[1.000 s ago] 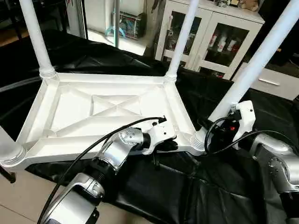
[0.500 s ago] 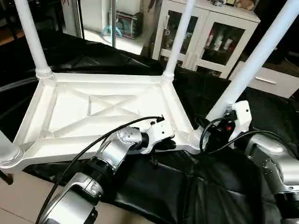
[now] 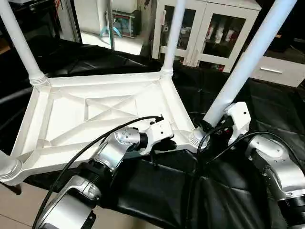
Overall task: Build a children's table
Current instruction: Insert table leg to table base
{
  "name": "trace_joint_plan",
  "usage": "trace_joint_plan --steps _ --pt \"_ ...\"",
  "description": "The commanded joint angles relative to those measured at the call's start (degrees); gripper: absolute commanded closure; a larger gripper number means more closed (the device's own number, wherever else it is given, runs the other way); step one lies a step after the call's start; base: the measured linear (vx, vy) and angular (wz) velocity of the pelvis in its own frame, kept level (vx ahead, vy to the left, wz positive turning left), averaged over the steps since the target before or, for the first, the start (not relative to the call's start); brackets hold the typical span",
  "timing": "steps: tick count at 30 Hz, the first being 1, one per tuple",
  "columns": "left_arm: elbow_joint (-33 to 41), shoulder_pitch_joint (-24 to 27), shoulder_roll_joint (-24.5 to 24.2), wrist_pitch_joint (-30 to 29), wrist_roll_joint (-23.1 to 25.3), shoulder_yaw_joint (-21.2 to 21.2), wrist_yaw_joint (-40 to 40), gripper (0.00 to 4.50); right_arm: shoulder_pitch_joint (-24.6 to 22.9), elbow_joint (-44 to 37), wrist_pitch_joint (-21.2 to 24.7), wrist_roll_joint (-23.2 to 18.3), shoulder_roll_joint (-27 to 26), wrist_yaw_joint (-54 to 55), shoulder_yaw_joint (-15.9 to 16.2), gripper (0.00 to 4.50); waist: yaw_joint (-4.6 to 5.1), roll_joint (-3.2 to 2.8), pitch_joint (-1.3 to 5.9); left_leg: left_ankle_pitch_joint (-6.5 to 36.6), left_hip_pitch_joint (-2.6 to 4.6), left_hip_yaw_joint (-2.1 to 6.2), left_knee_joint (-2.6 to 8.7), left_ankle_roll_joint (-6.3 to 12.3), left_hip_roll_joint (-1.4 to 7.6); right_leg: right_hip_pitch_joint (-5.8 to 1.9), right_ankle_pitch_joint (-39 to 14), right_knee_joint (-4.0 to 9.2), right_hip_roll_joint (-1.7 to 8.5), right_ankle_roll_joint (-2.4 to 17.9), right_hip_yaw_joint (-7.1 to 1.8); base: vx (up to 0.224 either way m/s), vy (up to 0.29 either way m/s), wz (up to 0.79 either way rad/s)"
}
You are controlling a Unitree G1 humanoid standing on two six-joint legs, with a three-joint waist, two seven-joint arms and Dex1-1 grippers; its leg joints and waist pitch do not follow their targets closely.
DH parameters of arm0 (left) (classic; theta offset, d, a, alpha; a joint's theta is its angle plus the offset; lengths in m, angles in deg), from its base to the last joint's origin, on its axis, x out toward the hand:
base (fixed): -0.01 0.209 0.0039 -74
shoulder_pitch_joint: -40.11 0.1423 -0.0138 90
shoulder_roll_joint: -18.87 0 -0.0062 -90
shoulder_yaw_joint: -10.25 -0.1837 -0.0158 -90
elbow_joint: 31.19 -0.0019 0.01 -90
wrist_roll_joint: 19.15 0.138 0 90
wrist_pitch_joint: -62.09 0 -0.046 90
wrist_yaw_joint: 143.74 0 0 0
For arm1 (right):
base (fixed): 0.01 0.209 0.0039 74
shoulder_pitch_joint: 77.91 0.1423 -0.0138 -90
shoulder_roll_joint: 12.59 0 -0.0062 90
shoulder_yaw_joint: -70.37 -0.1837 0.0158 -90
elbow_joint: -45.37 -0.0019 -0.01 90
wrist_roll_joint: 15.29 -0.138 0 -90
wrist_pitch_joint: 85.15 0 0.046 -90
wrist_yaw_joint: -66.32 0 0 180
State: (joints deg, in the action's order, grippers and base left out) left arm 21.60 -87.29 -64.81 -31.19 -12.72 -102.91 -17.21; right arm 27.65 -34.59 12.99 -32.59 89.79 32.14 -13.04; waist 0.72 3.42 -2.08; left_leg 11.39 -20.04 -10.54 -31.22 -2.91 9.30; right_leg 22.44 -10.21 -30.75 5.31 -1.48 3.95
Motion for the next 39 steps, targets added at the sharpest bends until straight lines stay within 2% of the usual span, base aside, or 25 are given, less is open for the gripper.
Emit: trace_joint_plan --steps 1,2,4,5,6,7,8,9,10,11,12,13,14,16,18,20,23,24,26,27,30,32,33,35,39 --pt "1.5 -1.2 0.7 0.6 0.3 -0.4 0.8 4.50 -4.3 4.6 2.3 14.9 2.3 -1.3 11.3 2.49 0.01 1.04 0.31 27.9 -0.26 2.85 4.59 1.24 4.35 0.23 -40.1 5.74 4.52 4.2 -2.67 0.000 0.000 0.00" --pt "1.5 -1.2 0.7 0.6 0.3 -0.4 0.8 4.50 -4.3 4.6 2.3 14.9 2.3 -1.3 11.3 2.48 0.01 1.04 0.31 27.9 -0.26 2.85 4.59 1.24 4.35 0.23 -40.1 5.74 4.52 4.2 -2.67 0.000 0.000 0.00" --pt "1.8 -0.9 0.3 0.7 0.1 -0.3 -0.1 4.50 -3.1 4.1 8.3 5.1 -0.6 -0.5 4.0 2.47 0.16 0.88 0.43 28.2 -0.13 2.74 4.63 1.35 4.35 0.26 -38.3 5.61 4.36 5.2 -2.84 0.000 0.000 0.00" --pt "2.0 -0.8 0.1 0.8 0.0 -0.3 -0.5 4.50 -2.6 4.1 10.0 2.2 -1.3 -0.2 1.7 2.47 0.14 0.85 0.58 27.8 -0.16 2.75 4.59 1.39 4.37 0.13 -37.5 5.51 4.41 5.5 -2.89 0.000 0.000 0.00" --pt "2.2 -0.7 -0.2 1.0 -0.2 -0.2 -1.2 4.50 -1.3 4.5 12.6 -2.2 -2.1 0.6 -2.1 2.47 -0.01 0.84 0.89 25.1 -0.39 2.55 4.58 1.51 4.55 -0.16 -32.7 4.98 4.38 6.9 -3.13 0.000 0.000 0.00" --pt "2.2 -0.7 -0.3 1.1 -0.2 -0.2 -1.4 4.50 -0.9 4.7 13.4 -3.5 -2.3 0.8 -3.2 2.47 -0.21 0.80 1.31 23.1 -0.55 2.43 4.45 1.63 4.64 -0.45 -29.3 4.55 4.37 7.7 -3.15 0.000 0.000 0.00" --pt "2.5 -0.5 -1.0 1.3 -0.4 -0.3 -2.8 4.50 1.0 5.8 16.5 -8.6 -2.7 1.9 -7.9 2.48 -0.68 0.25 1.93 18.3 -0.18 1.96 4.12 1.93 4.89 -0.64 -19.9 3.75 4.14 10.2 -3.29 0.000 0.000 0.00" --pt "2.7 -0.4 -1.7 1.6 -0.5 -0.5 -4.1 4.50 2.5 6.8 18.9 -12.1 -2.5 2.3 -11.1 2.50 -0.71 0.27 1.81 14.8 -0.50 1.51 3.94 2.49 4.82 -0.66 -12.6 2.96 3.52 12.3 -2.96 0.000 0.000 0.00" --pt "2.7 -0.3 -1.9 1.7 -0.6 -0.6 -4.4 4.50 2.9 7.1 19.5 -12.8 -2.4 2.3 -11.7 2.53 -0.63 0.52 1.71 14.3 -0.79 1.51 3.91 2.79 4.84 -0.92 -11.5 2.70 3.55 12.9 -2.87 0.000 0.000 0.00" --pt "3.0 -0.1 -2.8 2.4 -0.8 -0.8 -6.2 4.50 4.8 8.9 22.4 -16.7 -1.5 2.4 -15.3 2.59 -0.68 0.68 1.81 14.0 -0.93 1.47 3.72 2.84 4.84 -1.26 -10.7 2.25 3.71 13.7 -2.75 0.000 0.000 0.00" --pt "3.1 0.0 -3.1 2.8 -0.8 -0.9 -6.6 4.50 5.4 9.8 23.0 -17.7 -1.2 2.5 -16.5 2.63 -0.83 0.69 2.38 11.7 -0.61 1.15 3.19 3.27 4.70 -1.52 -8.0 1.83 3.89 14.9 -2.83 0.000 0.000 0.00" --pt "3.2 0.1 -3.3 3.1 -1.0 -1.0 -7.1 4.50 5.9 10.4 23.4 -18.5 -1.0 2.9 -17.5 2.65 -0.92 0.58 2.31 10.8 -0.50 0.98 3.10 3.64 4.73 -1.39 -6.6 1.69 3.88 15.7 -2.83 0.000 0.000 0.00" --pt "3.3 0.2 -3.4 3.3 -1.1 -1.0 -7.5 4.50 6.2 10.8 23.7 -19.2 -1.0 3.2 -18.5 2.66 -1.11 0.71 2.49 7.5 -0.47 0.61 2.67 4.53 4.64 -1.59 -2.6 1.16 3.74 16.7 -2.80 0.000 0.000 0.00" --pt "5.2 1.5 -4.9 3.8 -1.9 -1.8 -11.0 4.50 8.9 13.7 26.9 -25.1 -1.4 7.4 -26.6 2.67 -1.70 1.02 2.96 0.0 -0.14 0.02 1.85 7.31 4.28 -1.92 6.3 -0.03 3.70 19.4 -2.99 0.000 0.000 0.00" --pt "5.7 1.8 -5.2 4.0 -2.0 -1.9 -11.6 4.50 9.6 14.4 27.9 -26.7 -1.7 8.6 -28.8 2.67 -2.19 1.26 3.05 -3.1 -0.41 -0.14 1.32 9.36 4.15 -2.05 10.3 -0.80 3.88 20.5 -3.19 0.000 0.000 0.00" --pt "6.7 2.6 -6.0 5.2 -2.6 -2.2 -13.2 4.50 10.3 15.2 29.5 -29.3 -1.4 9.4 -31.4 2.67 -2.62 1.20 2.93 -3.0 -0.23 -0.35 1.19 10.34 4.14 -1.96 8.9 -0.72 3.83 20.4 -3.12 0.000 0.000 0.00" --pt "9.2 4.5 -7.5 7.5 -4.3 -2.7 -16.7 4.50 9.7 12.8 31.8 -31.8 -0.1 6.7 -32.0 2.67 -3.97 1.05 2.71 0.2 0.34 -0.52 1.31 7.79 4.18 -1.80 2.0 -0.43 3.50 18.6 -3.09 0.000 0.000 0.00" --pt "11.0 5.3 -8.3 8.9 -6.2 -2.4 -19.4 4.50 9.1 9.5 34.1 -33.7 0.8 3.9 -31.2 2.68 -4.16 0.79 2.44 1.8 0.09 -0.52 1.54 6.98 4.08 -1.85 -0.7 -0.32 3.36 17.8 -3.00 0.000 0.000 0.00" --pt "11.8 5.7 -8.6 9.5 -7.1 -2.3 -20.6 4.50 8.9 8.0 35.2 -34.5 1.2 2.7 -30.8 2.68 -4.16 0.81 2.44 4.3 0.28 -0.38 1.76 6.03 4.42 -1.87 -3.6 -0.18 3.42 16.5 -2.95 0.000 0.000 0.00" --pt "13.6 5.9 -9.4 10.9 -8.8 -1.3 -21.8 4.50 9.5 5.3 37.1 -37.2 2.1 0.7 -31.0 2.68 -4.17 0.54 2.37 5.2 0.37 -0.26 1.82 5.36 4.49 -1.76 -4.8 -0.04 3.52 16.3 -2.92 0.000 0.000 0.00" --pt "14.8 5.5 -9.9 11.9 -10.1 0.4 -21.2 4.50 11.6 3.9 39.0 -39.9 2.9 0.3 -32.1 2.68 -4.22 0.58 2.40 6.2 0.41 -0.42 1.56 4.09 4.38 -1.49 -6.2 -0.12 3.44 16.4 -3.04 0.000 0.000 0.00" --pt "15.4 4.9 -9.8 11.0 -11.6 2.3 -20.7 4.50 12.9 2.7 40.7 -41.1 3.7 0.1 -32.3 2.68 -4.45 0.39 2.39 5.8 0.29 -0.43 1.48 3.48 4.28 -1.51 -6.6 -0.30 3.47 16.5 -3.04 0.000 0.000 0.00" --pt "16.0 3.6 -9.2 7.7 -14.3 5.2 -20.3 4.50 13.6 0.8 41.6 -40.8 4.6 -1.1 -30.8 2.68 -4.65 0.49 2.35 5.5 0.30 -0.51 1.41 3.18 4.24 -1.47 -6.3 -0.47 3.41 16.3 -3.04 0.000 0.000 0.00" --pt "16.4 3.3 -9.1 6.4 -15.5 6.3 -20.4 4.06 13.7 -0.2 41.9 -40.3 4.8 -1.4 -30.2 2.68 -4.74 0.51 2.35 5.0 0.14 -0.44 1.38 3.10 4.22 -1.56 -6.1 -0.59 3.49 16.3 -3.02 0.000 0.000 0.00" --pt "19.0 0.9 -8.8 -1.5 -23.5 12.5 -19.5 3.76 13.4 -7.0 42.6 -37.7 6.1 -4.5 -25.0 2.68 -4.85 0.39 2.28 5.6 -0.05 -0.39 1.18 1.96 4.07 -1.61 -5.8 -1.04 3.53 17.0 -2.90 0.000 0.000 0.00"
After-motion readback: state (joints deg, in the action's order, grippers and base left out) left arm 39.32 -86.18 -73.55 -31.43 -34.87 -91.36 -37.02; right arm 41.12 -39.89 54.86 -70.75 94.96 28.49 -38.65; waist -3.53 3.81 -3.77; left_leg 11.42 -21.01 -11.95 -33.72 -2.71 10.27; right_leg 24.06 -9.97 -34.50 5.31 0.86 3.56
